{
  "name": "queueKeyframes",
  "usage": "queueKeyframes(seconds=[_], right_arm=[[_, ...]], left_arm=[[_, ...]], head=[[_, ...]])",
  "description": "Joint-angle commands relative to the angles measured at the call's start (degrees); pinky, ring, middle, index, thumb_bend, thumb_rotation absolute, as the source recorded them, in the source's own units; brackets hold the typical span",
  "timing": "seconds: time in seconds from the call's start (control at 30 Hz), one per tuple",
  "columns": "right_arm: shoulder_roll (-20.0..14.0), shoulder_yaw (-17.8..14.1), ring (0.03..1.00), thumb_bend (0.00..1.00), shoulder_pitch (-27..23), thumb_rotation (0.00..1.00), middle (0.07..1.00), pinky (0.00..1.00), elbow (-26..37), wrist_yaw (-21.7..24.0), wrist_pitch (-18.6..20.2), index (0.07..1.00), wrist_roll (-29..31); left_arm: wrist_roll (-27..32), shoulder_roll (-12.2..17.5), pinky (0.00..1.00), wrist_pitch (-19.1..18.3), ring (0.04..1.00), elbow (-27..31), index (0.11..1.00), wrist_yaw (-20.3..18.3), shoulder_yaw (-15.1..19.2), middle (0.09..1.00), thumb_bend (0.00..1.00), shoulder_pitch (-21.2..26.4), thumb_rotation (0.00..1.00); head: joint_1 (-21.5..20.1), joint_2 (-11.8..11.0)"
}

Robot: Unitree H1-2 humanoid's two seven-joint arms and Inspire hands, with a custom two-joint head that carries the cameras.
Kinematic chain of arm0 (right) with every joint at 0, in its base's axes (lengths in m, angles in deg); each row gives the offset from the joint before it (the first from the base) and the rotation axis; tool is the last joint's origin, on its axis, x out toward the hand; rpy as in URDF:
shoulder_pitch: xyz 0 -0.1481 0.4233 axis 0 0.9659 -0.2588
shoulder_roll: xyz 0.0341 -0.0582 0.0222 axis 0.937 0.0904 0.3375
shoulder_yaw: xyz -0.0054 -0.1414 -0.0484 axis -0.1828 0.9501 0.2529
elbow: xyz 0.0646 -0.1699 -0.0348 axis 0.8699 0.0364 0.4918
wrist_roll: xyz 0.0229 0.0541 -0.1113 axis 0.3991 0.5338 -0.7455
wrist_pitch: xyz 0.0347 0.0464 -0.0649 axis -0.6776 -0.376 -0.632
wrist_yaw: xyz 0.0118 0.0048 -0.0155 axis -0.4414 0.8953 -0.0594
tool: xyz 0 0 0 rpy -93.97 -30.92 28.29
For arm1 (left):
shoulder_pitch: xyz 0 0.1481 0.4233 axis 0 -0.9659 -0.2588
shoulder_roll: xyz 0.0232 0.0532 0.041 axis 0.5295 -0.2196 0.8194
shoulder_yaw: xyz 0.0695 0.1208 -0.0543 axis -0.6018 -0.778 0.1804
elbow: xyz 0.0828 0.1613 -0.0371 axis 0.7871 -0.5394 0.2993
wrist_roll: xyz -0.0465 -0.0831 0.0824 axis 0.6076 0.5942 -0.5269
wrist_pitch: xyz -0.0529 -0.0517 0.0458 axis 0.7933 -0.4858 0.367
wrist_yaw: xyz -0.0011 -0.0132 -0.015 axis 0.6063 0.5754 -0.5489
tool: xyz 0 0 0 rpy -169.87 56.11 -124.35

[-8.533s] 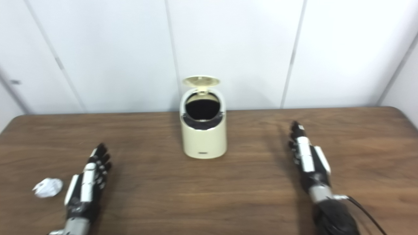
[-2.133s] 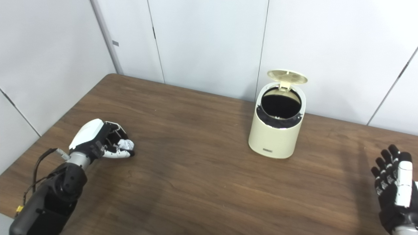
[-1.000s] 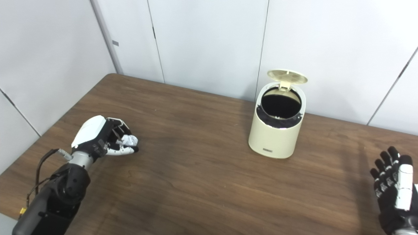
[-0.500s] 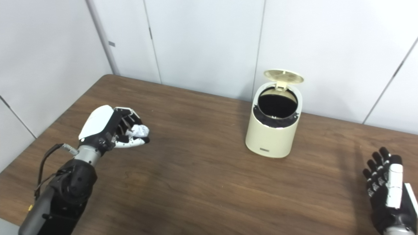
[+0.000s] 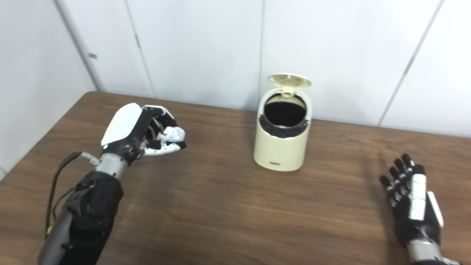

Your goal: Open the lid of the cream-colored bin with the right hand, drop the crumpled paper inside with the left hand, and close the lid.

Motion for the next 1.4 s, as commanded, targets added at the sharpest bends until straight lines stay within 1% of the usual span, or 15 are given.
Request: queueKeyframes(seconds=[0.0,0.13,0.23,0.33,0.37,0.53,0.83,0.93,1.03,1.17,1.3,1.37], right_arm=[[-0.05,0.37,1.000,0.52,-1.36,1.00,1.000,1.00,-0.18,0.83,-2.52,1.000,-0.09],[0.10,1.01,1.000,0.53,-1.34,1.00,1.000,1.00,-1.28,-0.18,-3.61,1.000,-1.57],[0.26,1.30,1.000,0.53,-1.60,1.00,1.000,1.00,-2.63,-0.15,-5.20,1.000,-1.95],[0.40,1.56,1.000,0.53,-1.62,1.00,1.000,1.00,-3.19,-0.19,-5.87,1.000,-2.11],[0.44,1.62,1.000,0.52,-1.61,1.00,1.000,1.00,-3.34,-0.22,-6.09,1.000,-2.22],[0.97,2.04,1.000,0.51,-1.37,1.00,1.000,1.00,-3.39,-0.58,-7.13,1.000,-3.04],[1.62,2.37,1.000,0.57,-1.13,1.00,1.000,1.00,-3.57,-1.65,-7.86,1.000,-5.01],[1.88,2.36,1.000,0.54,-1.16,1.00,1.000,1.00,-3.93,-1.58,-8.53,1.000,-4.92],[2.26,2.45,1.000,0.54,-1.16,1.00,1.000,1.00,-3.99,-1.76,-8.72,1.000,-5.09],[2.57,2.83,1.000,0.56,-1.26,1.00,0.997,1.00,-4.06,-2.30,-9.65,1.000,-6.38],[2.98,2.92,1.000,0.59,-1.41,1.00,0.997,1.00,-4.18,-2.56,-10.36,1.000,-6.34],[3.12,3.01,1.000,0.58,-1.38,1.00,0.998,1.00,-4.07,-2.82,-10.90,1.000,-6.81]], left_arm=[[-0.62,-0.01,0.34,1.68,0.415,0.01,0.494,1.08,-0.13,0.516,0.47,2.92,0.00],[-0.17,-1.45,0.32,1.62,0.408,-0.52,0.499,1.03,-0.79,0.518,0.47,4.22,0.00],[-0.08,-2.29,0.33,1.62,0.411,-0.67,0.491,0.67,-1.40,0.510,0.47,5.12,0.00],[0.05,-2.96,0.35,2.00,0.418,-0.85,0.488,0.78,-1.89,0.517,0.47,5.68,0.00],[0.19,-3.18,0.35,2.10,0.414,-0.93,0.485,0.87,-2.01,0.504,0.48,5.80,0.00],[0.20,-3.74,0.34,2.29,0.416,-1.51,0.482,0.87,-2.92,0.503,0.47,6.58,0.00],[0.44,-4.07,0.34,3.97,0.423,-2.86,0.481,1.30,-3.69,0.501,0.48,7.33,0.00],[0.61,-4.45,0.33,4.68,0.417,-3.31,0.486,1.77,-3.80,0.504,0.47,7.62,0.00],[0.56,-4.90,0.34,5.34,0.413,-3.81,0.489,2.33,-4.01,0.502,0.48,8.00,0.00],[0.65,-5.59,0.33,6.20,0.400,-4.62,0.502,2.67,-4.29,0.494,0.47,8.95,0.00],[1.78,-6.47,0.32,7.40,0.402,-5.56,0.502,3.55,-4.24,0.493,0.47,9.62,0.00],[2.16,-6.85,0.32,8.17,0.404,-6.16,0.500,4.24,-4.32,0.490,0.47,9.92,0.00]], head=[[-1.11,-0.14],[-3.31,-0.63],[-4.75,-1.14],[-5.95,-1.53],[-6.27,-1.65],[-8.84,-2.68],[-10.72,-3.80],[-11.28,-4.18],[-11.88,-4.73],[-12.12,-5.12],[-12.60,-5.86],[-12.74,-6.25]])
